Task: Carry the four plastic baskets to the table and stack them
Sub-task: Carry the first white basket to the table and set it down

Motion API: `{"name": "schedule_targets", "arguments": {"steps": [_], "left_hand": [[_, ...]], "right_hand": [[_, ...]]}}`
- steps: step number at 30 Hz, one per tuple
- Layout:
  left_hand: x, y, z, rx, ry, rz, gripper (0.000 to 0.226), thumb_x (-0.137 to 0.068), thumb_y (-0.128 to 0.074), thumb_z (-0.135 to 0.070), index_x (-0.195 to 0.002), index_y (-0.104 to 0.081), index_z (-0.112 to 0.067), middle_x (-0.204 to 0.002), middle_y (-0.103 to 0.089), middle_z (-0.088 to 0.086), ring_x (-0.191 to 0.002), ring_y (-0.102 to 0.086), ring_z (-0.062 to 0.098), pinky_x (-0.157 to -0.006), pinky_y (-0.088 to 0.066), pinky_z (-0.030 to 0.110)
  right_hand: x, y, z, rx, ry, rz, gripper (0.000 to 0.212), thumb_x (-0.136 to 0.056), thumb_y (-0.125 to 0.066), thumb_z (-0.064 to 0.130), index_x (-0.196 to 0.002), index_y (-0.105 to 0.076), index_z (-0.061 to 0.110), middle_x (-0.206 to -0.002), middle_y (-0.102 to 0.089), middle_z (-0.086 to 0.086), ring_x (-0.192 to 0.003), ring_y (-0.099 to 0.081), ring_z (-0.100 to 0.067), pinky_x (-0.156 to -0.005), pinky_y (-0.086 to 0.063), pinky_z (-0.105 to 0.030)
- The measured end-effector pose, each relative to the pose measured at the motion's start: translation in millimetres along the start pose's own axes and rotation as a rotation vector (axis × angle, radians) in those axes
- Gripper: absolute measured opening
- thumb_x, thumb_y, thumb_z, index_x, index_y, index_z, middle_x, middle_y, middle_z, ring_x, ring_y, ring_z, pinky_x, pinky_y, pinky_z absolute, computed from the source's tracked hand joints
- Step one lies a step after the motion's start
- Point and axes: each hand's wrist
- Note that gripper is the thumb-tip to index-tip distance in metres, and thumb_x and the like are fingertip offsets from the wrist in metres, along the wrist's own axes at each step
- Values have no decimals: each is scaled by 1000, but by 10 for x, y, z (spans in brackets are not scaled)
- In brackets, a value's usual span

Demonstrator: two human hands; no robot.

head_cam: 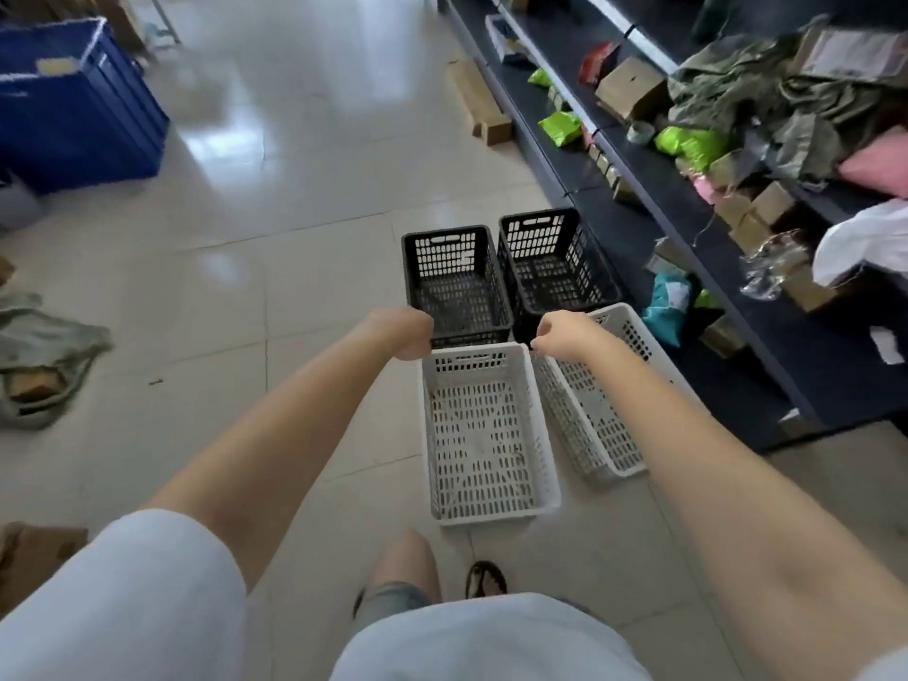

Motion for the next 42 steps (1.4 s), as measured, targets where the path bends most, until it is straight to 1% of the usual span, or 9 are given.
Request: {"name": "schedule_targets", "arguments": {"steps": [5, 9, 12, 21, 23, 30, 34, 40, 42], "left_hand": [[-1139, 336, 96, -147, -232, 67, 29, -90, -47, -19, -112, -65, -9, -111, -67, 10, -101, -62, 32, -90, -55, 45], [-2104, 588, 78, -332, -443, 91, 32, -93, -46, -23, -120, -61, -12, -119, -64, 8, -109, -60, 30, -90, -54, 44], [-2729, 641, 25, -398, -584, 135, 32, -93, -45, -24, -119, -59, -13, -121, -62, 9, -111, -59, 31, -92, -53, 46], [-4270, -325, -2, -451, -739, 359, 27, -93, -45, -25, -115, -55, -13, -130, -58, 8, -117, -57, 29, -95, -51, 43], [-4640, -656, -60, -456, -751, 358, 17, -91, -47, -23, -101, -54, -12, -122, -60, 12, -110, -59, 31, -92, -52, 45], [-5536, -1967, -305, -586, -639, 226, 51, -92, -53, -23, -136, -38, -1, -142, -42, 18, -129, -43, 35, -99, -43, 44], [-5901, -2549, -352, -628, -588, 172, 54, -92, -53, -21, -138, -34, -2, -140, -43, 17, -130, -43, 35, -99, -43, 46], [-6096, -3013, -457, -544, -426, 75, 56, -95, -47, -14, -143, -24, 2, -126, -56, 27, -114, -56, 45, -84, -47, 47], [-6102, -3000, -485, -589, -429, 46, 47, -92, -50, -12, -135, -34, 0, -120, -59, 26, -110, -59, 43, -76, -44, 43]], "right_hand": [[-593, -81, -192, -126, -195, -23, 35, -92, -48, 32, -115, -59, 7, -123, -60, -15, -111, -57, -32, -89, -46, -36], [-981, -343, -383, -336, -451, -68, 10, -91, -50, 27, -91, -52, 17, -104, -61, -10, -89, -53, -27, -73, -40, -31], [-1098, -661, -396, -501, -681, -124, 18, -91, -50, 28, -76, -51, 18, -90, -57, -10, -93, -59, -31, -72, -39, -31], [-1535, -2181, -244, -847, -1127, 107, 33, -92, -52, 23, -119, -58, 6, -123, -62, -15, -114, -58, -30, -92, -44, -31], [-1731, -2556, -270, -908, -1178, 125, 35, -92, -52, 25, -121, -56, 8, -125, -62, -12, -116, -57, -29, -93, -43, -29], [-2313, -3943, -538, -1059, -1396, 9, 55, -90, -56, 24, -139, -35, 12, -133, -49, -18, -116, -54, -34, -83, -43, -31], [-2449, -4602, -692, -1022, -1594, -86, 68, -87, -58, 20, -145, -21, 23, -137, -37, -19, -122, -45, -42, -94, -44, -45], [-2519, -5264, -821, -1219, -1684, -179, 75, -87, -53, 2, -146, -11, 22, -132, -46, -23, -88, -59, -33, -57, -43, -29], [-2565, -5370, -786, -1231, -1687, -206, 70, -87, -52, -2, -145, -16, 14, -129, -52, -22, -96, -60, -36, -60, -43, -29]]}}
Point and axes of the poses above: each hand's wrist, its own x-axis away from the middle knuckle, its own y-axis out of the back of the hand, z = x × y
